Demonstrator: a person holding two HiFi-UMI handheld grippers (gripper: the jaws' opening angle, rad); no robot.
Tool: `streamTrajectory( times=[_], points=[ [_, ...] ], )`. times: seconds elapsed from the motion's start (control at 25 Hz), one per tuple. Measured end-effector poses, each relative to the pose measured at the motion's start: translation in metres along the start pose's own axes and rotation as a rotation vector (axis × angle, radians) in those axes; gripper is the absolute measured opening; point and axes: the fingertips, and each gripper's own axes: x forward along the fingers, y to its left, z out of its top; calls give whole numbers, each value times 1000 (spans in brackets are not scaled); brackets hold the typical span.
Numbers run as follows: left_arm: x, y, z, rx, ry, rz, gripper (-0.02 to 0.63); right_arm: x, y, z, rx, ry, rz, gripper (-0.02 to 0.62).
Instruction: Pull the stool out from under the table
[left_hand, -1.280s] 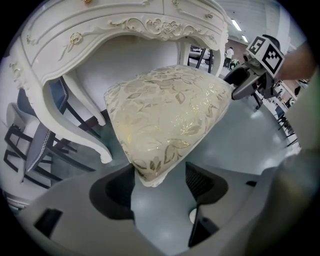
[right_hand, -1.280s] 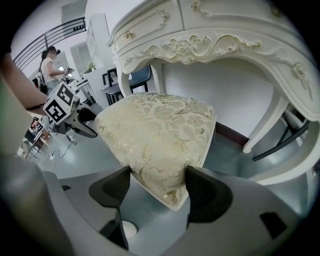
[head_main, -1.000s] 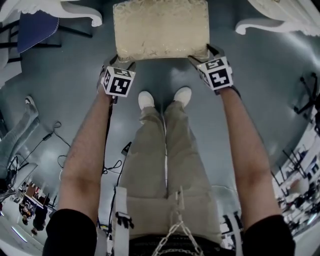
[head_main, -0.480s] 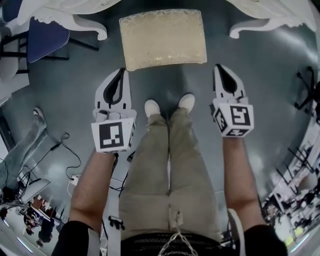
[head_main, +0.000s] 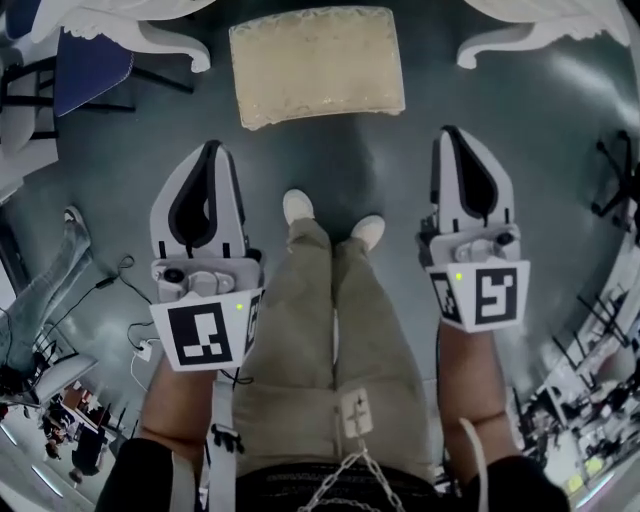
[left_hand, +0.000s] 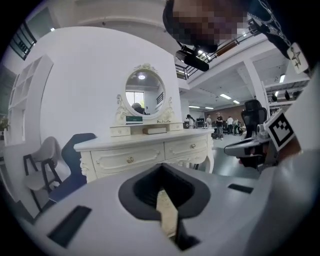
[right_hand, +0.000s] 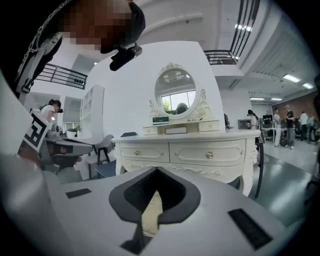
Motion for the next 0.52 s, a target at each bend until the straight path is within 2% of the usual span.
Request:
streamTrajectory(
  times=[0.2,0.4,0.52],
  points=[
    [-5,-8,-4,5,30,5,3,-10,17,4,5,34,51,2],
    [-7,-57,11,55,-2,41,3,-53,-10,-14,-5,82,63,2],
    [-25,-85,1,112,58,57,3,-83,-23,-26,-2,110,70,2]
  ],
)
